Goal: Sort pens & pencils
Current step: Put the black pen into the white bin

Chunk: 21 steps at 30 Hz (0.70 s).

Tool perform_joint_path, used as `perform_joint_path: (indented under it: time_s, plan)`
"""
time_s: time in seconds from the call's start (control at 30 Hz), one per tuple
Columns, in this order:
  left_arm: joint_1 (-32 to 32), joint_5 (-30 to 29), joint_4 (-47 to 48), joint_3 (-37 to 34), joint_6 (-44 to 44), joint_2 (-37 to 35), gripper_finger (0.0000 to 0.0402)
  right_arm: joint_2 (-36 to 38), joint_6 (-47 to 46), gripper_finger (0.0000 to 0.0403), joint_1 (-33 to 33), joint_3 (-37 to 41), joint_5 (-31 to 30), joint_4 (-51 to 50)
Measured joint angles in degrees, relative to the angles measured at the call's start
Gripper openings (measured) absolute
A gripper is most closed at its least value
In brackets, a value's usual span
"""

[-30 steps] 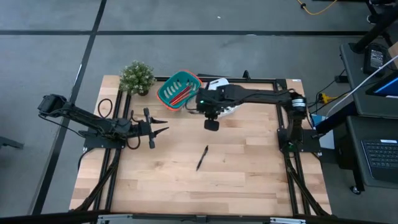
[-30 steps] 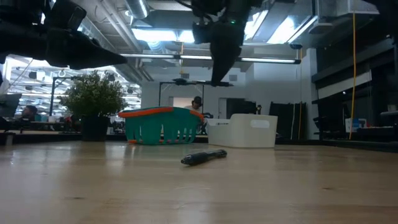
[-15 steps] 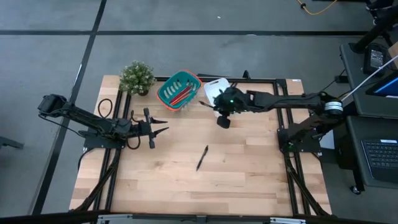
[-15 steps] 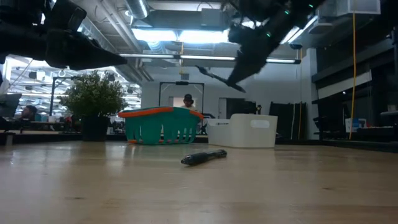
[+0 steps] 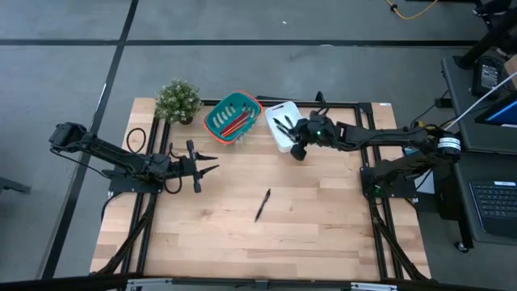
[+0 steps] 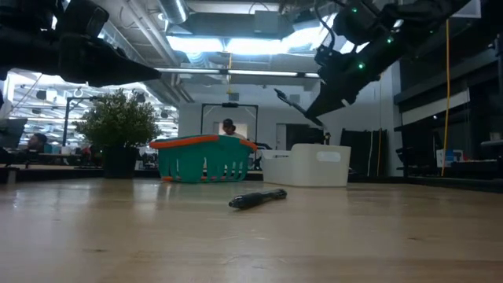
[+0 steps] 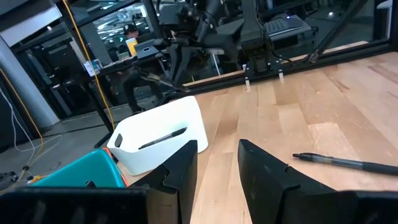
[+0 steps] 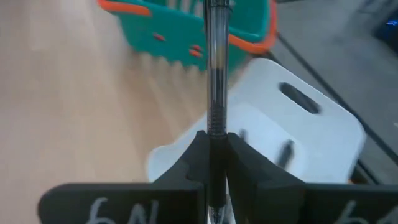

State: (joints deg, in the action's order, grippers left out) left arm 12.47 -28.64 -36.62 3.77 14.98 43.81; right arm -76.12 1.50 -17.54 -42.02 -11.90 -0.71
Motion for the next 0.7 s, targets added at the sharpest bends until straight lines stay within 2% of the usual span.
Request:
perform_joint_path:
  time_s: [0.2, 0.33, 0.47, 0.7]
  plan:
    - [0.0, 0.0, -0.3, 0.0, -0.3, 0.0, 0.011, -0.3, -4.2, 0.0031, 0.0, 0.3, -9.1, 0.2]
    - [0.0, 0.0, -0.3, 0.0, -1.5, 0.0, 0.011, -0.3, -4.3, 0.0031, -0.1, 0.3, -10.1, 0.6]
    - [0.0, 0.0, -0.3, 0.0, -1.4, 0.0, 0.011, -0.3, -4.5, 0.0031, -0.4, 0.3, -8.0, 0.6]
    - [0.0, 0.0, -0.3, 0.0, -1.5, 0.0, 0.011, -0.3, -7.7, 0.0031, -4.3, -0.3, 0.8, -2.7]
